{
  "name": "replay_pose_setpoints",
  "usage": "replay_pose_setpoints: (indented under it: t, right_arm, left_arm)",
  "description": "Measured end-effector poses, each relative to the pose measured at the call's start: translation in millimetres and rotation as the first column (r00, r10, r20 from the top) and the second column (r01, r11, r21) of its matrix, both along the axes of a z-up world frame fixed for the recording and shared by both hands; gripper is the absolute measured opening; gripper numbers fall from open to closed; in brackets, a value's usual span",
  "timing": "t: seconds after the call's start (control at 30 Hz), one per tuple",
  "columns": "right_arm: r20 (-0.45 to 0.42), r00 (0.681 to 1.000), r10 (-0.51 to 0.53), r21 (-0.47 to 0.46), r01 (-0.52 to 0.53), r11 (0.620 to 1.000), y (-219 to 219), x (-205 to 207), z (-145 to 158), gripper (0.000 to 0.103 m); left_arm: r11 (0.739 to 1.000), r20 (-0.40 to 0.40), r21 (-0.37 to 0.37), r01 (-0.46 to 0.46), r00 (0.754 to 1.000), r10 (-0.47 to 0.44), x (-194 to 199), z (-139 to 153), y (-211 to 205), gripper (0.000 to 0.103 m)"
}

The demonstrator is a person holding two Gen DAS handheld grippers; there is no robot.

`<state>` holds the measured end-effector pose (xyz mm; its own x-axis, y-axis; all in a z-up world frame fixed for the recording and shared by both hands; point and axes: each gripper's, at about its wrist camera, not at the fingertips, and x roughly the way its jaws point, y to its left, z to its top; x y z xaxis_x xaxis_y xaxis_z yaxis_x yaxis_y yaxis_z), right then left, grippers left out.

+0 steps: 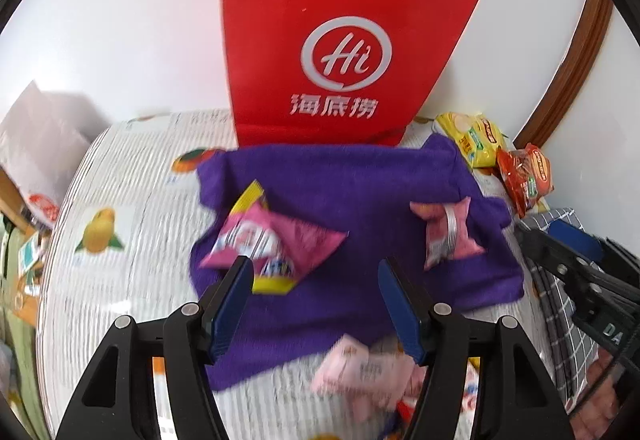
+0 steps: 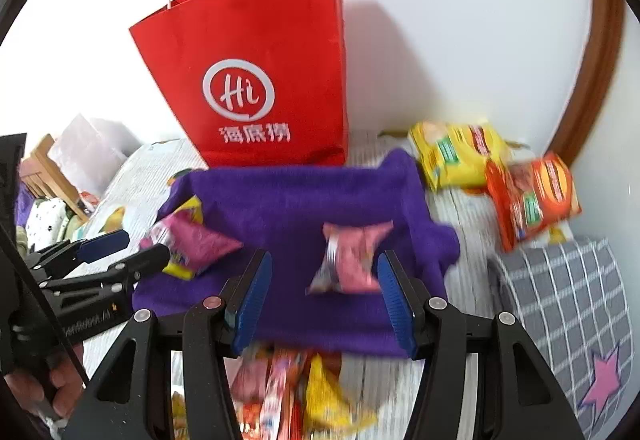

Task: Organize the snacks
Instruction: 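Grasp the green snack bag with left tool while right tool grasps yellow cracker bag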

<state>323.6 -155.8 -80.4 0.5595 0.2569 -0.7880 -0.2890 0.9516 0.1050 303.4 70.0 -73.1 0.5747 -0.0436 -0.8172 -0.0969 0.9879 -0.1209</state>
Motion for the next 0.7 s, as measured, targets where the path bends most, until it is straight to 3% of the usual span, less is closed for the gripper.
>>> replay_pose_setpoints:
  t: [0.33,0.7]
  right_arm:
    - [-0.026,1.000,-0.018,0.064,0.019,0.998,-27.7,-85.2,-7.3,0.055]
    - [-0.043,0.998,-0.056,0.102,0.060,0.993,-42.1,-138.8,-16.5,0.055]
  left_arm:
    - [1.000,0.017,-0.007,0.008,1.000,-0.007,-68.4,6.6,-5.4,0.063]
    - [0.999,0.066,0.006,0.039,0.997,-0.039,-128.9,10.7,-13.6,0.063]
